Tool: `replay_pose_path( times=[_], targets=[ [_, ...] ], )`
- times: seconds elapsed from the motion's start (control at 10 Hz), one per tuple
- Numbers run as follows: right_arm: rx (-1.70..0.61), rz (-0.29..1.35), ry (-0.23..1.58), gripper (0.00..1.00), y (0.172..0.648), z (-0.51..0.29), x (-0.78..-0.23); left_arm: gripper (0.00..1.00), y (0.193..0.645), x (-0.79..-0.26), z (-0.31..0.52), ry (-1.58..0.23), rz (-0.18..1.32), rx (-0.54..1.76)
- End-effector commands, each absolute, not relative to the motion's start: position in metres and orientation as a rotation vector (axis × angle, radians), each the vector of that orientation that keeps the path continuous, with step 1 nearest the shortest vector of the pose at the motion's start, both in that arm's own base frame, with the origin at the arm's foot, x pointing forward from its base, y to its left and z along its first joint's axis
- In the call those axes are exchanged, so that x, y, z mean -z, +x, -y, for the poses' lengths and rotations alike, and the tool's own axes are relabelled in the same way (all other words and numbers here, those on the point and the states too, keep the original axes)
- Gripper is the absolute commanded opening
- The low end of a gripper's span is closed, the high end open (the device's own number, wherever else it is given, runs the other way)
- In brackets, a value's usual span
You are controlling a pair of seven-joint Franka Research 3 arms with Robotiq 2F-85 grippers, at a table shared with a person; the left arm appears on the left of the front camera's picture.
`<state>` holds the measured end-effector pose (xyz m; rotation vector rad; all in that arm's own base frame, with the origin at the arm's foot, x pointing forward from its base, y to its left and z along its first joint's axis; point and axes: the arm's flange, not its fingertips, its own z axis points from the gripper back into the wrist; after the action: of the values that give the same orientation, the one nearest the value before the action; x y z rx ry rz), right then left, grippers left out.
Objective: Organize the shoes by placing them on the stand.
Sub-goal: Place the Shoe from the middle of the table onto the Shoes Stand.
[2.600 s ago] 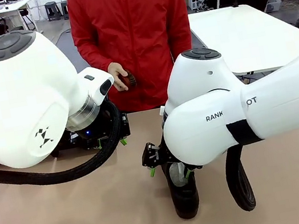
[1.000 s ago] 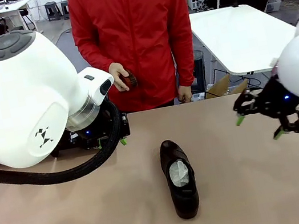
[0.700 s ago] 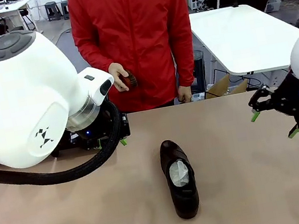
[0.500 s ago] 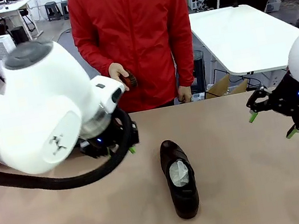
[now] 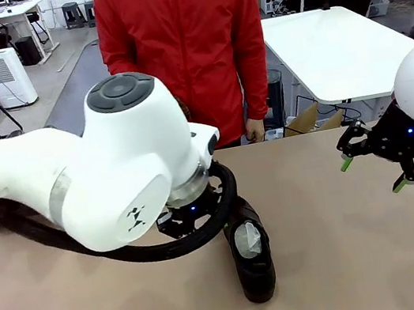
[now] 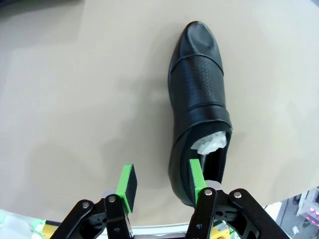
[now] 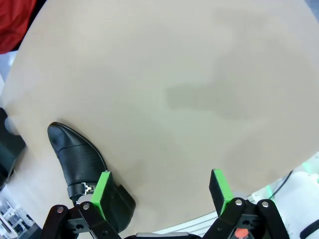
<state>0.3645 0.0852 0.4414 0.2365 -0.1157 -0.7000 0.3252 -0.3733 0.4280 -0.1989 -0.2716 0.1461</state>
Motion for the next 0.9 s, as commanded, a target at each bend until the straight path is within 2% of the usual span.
replay_pose_path(
  times=[0.0, 0.3, 0.8],
  targets=[
    [0.689, 0.122, 0.246, 1.00, 0.365, -0.085, -0.442, 0.57, 0.331, -0.420, 0.398, -0.148, 0.219, -0.132],
    [0.689, 0.122, 0.246, 1.00, 0.365, -0.085, -0.442, 0.57, 0.338, -0.402, 0.412, -0.082, 0.177, -0.087],
    [0.689, 0.122, 0.246, 1.00, 0.365, -0.085, -0.442, 0.57, 0.349, -0.381, 0.422, -0.071, 0.130, -0.062]
  ],
)
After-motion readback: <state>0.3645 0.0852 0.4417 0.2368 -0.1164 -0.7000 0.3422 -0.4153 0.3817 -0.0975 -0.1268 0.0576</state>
